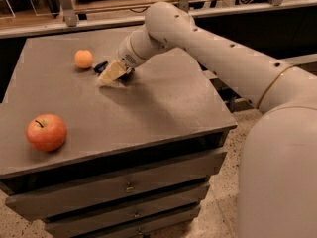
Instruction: Move rxbar blueberry near orange
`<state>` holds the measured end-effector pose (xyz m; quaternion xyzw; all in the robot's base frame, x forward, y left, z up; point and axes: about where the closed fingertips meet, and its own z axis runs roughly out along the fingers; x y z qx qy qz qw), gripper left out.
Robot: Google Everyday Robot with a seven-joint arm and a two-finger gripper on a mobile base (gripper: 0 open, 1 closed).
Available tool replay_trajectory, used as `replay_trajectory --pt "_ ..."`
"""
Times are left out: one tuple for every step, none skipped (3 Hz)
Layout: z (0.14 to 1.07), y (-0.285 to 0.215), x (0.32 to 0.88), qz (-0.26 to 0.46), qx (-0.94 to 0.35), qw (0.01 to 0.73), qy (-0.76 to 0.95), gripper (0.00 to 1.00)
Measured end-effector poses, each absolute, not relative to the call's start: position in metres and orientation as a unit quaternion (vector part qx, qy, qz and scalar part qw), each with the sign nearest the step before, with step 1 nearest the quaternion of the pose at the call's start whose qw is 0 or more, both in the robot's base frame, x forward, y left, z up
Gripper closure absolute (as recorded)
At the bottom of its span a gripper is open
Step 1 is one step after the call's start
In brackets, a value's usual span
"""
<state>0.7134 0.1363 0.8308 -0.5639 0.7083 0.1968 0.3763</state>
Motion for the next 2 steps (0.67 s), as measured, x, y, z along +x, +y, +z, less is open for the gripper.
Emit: replay_trajectory --pt "0.836 0.138 0.717 0.203 -0.560 0.382 0.707 0.00" --pt "0.864 0.118 0.719 0.213 -0.547 0.400 0.704 0.00"
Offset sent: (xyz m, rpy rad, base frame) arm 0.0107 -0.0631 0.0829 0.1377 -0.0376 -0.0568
